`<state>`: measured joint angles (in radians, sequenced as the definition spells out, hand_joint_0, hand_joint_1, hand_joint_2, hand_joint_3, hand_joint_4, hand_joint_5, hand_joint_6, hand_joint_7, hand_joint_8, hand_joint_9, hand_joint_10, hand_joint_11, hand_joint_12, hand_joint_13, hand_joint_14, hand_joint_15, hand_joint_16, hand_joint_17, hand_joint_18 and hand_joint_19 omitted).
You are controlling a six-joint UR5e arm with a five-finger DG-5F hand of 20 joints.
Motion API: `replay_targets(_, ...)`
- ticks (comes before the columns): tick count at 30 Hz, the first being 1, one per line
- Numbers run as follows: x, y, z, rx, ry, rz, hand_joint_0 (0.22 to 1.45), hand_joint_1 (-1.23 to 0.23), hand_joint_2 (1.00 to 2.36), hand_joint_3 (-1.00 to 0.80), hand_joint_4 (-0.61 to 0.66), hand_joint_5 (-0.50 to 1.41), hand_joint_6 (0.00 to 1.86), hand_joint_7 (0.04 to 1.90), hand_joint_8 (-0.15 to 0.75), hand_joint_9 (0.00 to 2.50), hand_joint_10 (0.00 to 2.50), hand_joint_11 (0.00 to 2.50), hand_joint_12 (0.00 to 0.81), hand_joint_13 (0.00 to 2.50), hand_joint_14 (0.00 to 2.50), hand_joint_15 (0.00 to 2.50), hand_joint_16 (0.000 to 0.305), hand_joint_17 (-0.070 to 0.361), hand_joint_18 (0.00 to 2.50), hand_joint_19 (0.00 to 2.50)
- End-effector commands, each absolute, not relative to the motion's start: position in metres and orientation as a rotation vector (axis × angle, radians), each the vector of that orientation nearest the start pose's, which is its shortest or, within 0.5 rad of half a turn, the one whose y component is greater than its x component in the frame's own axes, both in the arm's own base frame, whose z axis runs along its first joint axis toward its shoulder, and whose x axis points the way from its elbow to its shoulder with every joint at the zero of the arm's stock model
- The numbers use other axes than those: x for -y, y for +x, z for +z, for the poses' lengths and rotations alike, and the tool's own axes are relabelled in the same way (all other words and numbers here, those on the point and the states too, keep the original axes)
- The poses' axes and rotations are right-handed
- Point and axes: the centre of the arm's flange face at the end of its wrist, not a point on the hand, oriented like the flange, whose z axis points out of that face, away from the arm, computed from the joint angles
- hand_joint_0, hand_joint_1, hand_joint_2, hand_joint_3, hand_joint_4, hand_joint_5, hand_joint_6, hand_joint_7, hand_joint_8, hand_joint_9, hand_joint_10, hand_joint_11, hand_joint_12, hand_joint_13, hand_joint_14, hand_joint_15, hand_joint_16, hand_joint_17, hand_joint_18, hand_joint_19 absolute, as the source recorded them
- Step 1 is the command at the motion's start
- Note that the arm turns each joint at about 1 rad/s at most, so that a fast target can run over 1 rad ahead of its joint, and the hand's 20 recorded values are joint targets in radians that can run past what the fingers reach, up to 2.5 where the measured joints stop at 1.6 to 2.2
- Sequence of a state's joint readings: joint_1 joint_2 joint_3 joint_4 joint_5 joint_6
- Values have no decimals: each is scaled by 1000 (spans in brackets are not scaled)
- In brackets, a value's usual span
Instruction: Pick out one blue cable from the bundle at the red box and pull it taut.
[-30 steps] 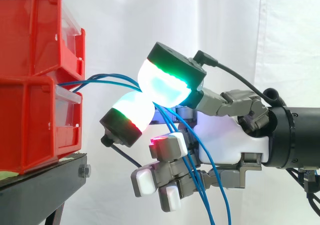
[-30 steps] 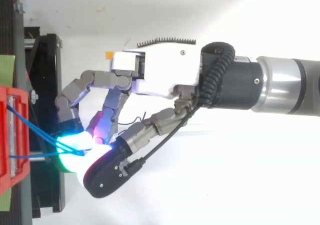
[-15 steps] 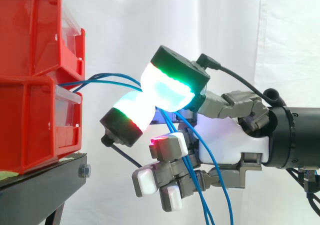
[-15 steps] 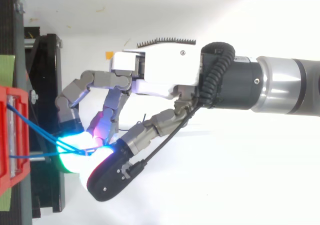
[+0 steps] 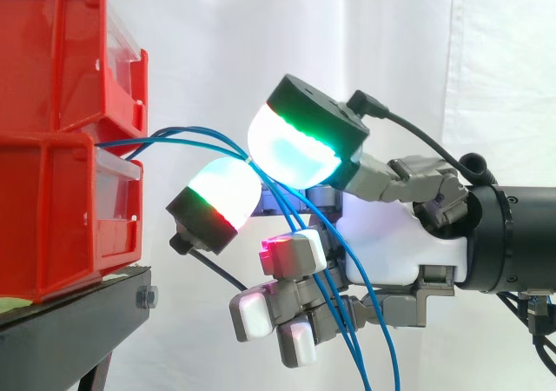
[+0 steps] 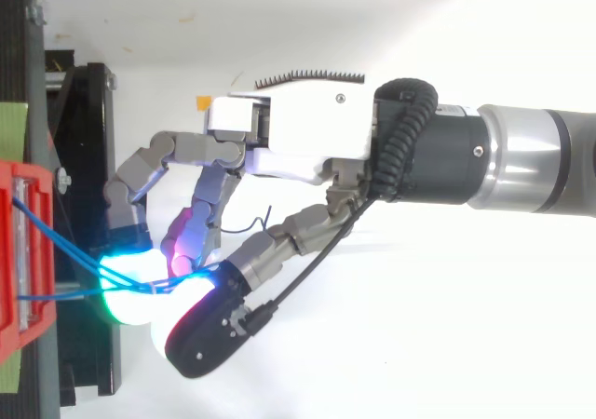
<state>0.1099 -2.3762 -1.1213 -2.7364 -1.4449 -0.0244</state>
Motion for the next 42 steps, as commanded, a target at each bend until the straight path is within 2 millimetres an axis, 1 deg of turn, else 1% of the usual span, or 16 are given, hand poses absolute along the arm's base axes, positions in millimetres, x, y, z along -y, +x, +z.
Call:
replay_targets(1, 60, 789, 226, -1169, 1169, 1206, 571, -690, 1000, -500, -15, -93, 904, 928, 293, 1295, 33, 861, 342, 1020, 22, 574, 50, 112, 940, 788)
replay_targets(3, 60, 789, 226, -1169, 1169, 1206, 631, -710, 1000, -500, -46, -93, 910, 956, 294, 1292, 31, 874, 340, 1020, 22, 569, 49, 110, 938, 797)
replay_targets(8, 61, 789, 226, -1174, 1165, 1212, 665, -783, 1008, -428, -18, -93, 920, 974, 303, 1282, 33, 869, 342, 1016, 24, 572, 49, 111, 937, 788)
replay_targets(10, 60, 789, 226, -1177, 1164, 1214, 694, -839, 1010, -384, -16, -94, 917, 1043, 304, 1279, 31, 874, 345, 1015, 24, 575, 49, 111, 935, 790)
replay_targets(12, 60, 789, 226, -1177, 1162, 1216, 729, -868, 1013, -356, -44, -96, 916, 1151, 306, 1276, 34, 873, 345, 1014, 24, 570, 49, 111, 936, 784)
replay_targets(13, 61, 789, 227, -1174, 1159, 1215, 733, -872, 1013, -353, -56, -97, 921, 1146, 304, 1277, 33, 868, 344, 1014, 22, 571, 49, 111, 937, 785)
replay_targets(14, 60, 790, 227, -1174, 1158, 1217, 760, -878, 1011, -381, -105, -100, 937, 1127, 305, 1275, 34, 873, 342, 1015, 23, 577, 49, 110, 931, 792)
replay_targets(15, 61, 789, 226, -1175, 1160, 1214, 802, -881, 1004, -455, -173, -107, 946, 1205, 311, 1275, 31, 877, 337, 1016, 24, 572, 49, 109, 926, 789)
replay_targets(18, 61, 789, 225, -1178, 1165, 1213, 827, -871, 1000, -500, -214, -111, 946, 1369, 308, 1274, 34, 878, 337, 1020, 23, 581, 48, 108, 926, 795)
replay_targets(19, 62, 788, 225, -1178, 1166, 1211, 828, -870, 1000, -500, -219, -111, 947, 1372, 307, 1275, 33, 869, 338, 1022, 23, 577, 48, 108, 929, 784)
replay_targets(24, 61, 789, 226, -1179, 1166, 1212, 763, -890, 1000, -500, -207, -108, 961, 1253, 302, 1308, 34, 878, 335, 1041, 25, 570, 48, 109, 966, 758)
replay_targets(26, 61, 789, 226, -1180, 1167, 1212, 747, -892, 1000, -500, -196, -103, 959, 1243, 302, 1319, 34, 869, 335, 1047, 24, 575, 48, 108, 968, 765)
replay_targets(32, 61, 789, 226, -1180, 1167, 1212, 645, -882, 1000, -500, -110, -95, 957, 1014, 295, 1331, 32, 882, 334, 1046, 25, 578, 48, 108, 965, 774)
replay_targets(34, 61, 789, 226, -1180, 1167, 1212, 627, -876, 1000, -500, -94, -93, 955, 966, 292, 1331, 36, 888, 333, 1045, 25, 587, 48, 108, 963, 782)
replay_targets(38, 63, 789, 226, -1178, 1166, 1211, 549, -854, 1000, -500, -31, -83, 936, 911, 299, 1340, 34, 879, 345, 1046, 25, 578, 50, 112, 967, 782)
replay_targets(42, 63, 788, 226, -1180, 1166, 1211, 482, -824, 1000, -500, -23, -77, 926, 896, 315, 1347, 32, 849, 360, 1053, 23, 566, 55, 123, 997, 757)
